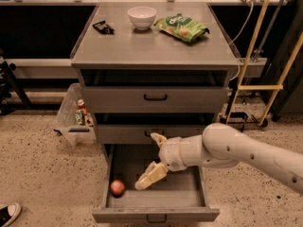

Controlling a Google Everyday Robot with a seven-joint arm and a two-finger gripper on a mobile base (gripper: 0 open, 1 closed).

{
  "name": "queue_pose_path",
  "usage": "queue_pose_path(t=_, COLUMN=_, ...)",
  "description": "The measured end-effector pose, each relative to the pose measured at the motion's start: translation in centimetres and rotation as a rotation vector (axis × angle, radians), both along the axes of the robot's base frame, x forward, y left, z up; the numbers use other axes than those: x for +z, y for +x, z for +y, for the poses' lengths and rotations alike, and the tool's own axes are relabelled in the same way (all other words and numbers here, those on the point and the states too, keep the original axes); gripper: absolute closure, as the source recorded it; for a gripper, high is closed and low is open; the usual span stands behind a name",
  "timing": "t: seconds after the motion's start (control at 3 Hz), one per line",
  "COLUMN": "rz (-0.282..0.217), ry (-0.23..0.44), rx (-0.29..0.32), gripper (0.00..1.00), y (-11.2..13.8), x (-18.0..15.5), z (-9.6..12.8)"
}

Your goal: Pick apple from bottom drawer and place on counter

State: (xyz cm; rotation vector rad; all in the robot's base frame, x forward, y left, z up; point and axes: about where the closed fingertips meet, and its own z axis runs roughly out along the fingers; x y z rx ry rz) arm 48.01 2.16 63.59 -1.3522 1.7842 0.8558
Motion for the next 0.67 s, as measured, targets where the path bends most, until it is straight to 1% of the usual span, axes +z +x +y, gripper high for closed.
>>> queue_pose_path(t=0.33, rz=-0.131, ry=0.101, rx=0.024, gripper=0.0, y=2.5, x=-3.2, z=3.1)
queue_pose_path(t=0.67, rz=-0.124, ry=0.136, rx=0.053, gripper=0.0, y=1.5, x=-6.4, z=3.9)
